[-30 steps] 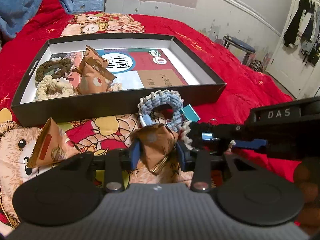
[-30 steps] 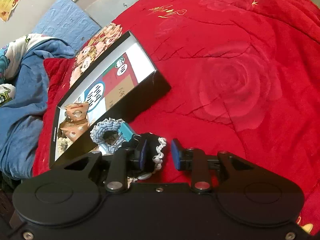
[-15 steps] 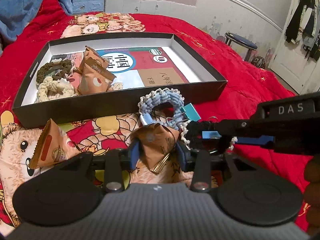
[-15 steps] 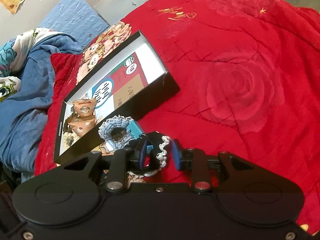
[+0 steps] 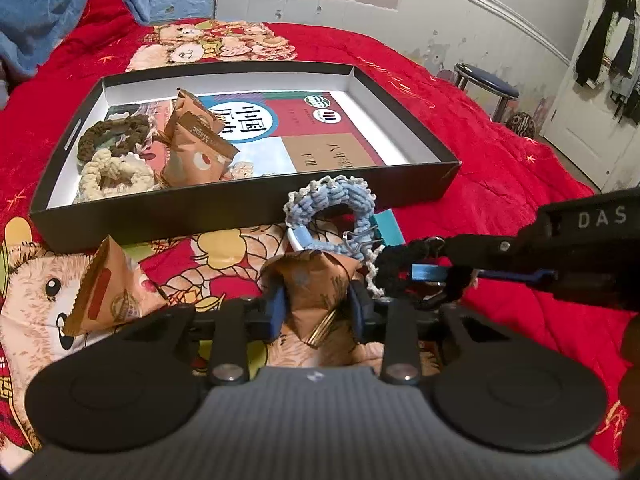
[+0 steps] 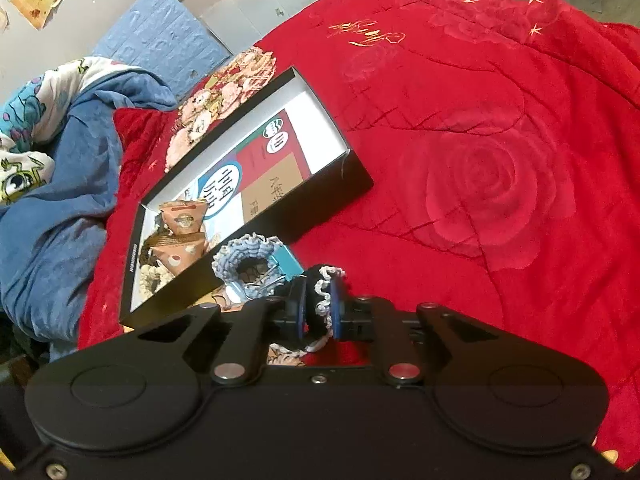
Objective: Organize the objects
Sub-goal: 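Grasp a brown snack packet with the left tool while the right tool grasps the black lace-trimmed scrunchie, then lift both held items and carry them over the box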
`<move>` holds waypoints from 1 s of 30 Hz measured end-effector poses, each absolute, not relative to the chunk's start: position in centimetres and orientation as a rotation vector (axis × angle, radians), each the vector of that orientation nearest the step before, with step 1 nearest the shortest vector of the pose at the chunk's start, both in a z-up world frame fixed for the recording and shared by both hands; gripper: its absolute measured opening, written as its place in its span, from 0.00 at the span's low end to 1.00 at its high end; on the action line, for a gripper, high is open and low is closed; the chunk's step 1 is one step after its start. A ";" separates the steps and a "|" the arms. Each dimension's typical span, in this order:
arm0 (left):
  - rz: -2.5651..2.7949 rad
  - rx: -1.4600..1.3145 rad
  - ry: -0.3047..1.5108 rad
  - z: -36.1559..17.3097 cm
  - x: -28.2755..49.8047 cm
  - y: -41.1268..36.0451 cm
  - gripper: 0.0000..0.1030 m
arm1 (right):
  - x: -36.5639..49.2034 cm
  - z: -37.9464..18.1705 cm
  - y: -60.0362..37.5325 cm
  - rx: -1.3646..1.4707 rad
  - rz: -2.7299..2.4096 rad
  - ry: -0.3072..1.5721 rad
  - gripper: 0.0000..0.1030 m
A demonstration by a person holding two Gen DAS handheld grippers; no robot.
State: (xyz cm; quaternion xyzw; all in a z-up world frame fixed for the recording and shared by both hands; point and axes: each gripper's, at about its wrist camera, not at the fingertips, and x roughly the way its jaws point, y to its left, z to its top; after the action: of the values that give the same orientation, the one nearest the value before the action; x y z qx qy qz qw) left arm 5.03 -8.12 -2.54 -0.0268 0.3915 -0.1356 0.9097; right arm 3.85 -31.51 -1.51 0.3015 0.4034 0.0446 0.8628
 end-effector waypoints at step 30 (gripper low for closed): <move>-0.261 -0.096 0.740 0.6 4.2 -7.0 0.31 | 3.2 0.8 -31.4 0.733 0.277 0.688 0.11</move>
State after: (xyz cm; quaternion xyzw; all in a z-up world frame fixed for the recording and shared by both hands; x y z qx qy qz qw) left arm 4.18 -7.04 0.61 -0.0468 0.3606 -0.1270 0.9229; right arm 3.21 -31.43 0.76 0.3500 0.3286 0.1324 0.8672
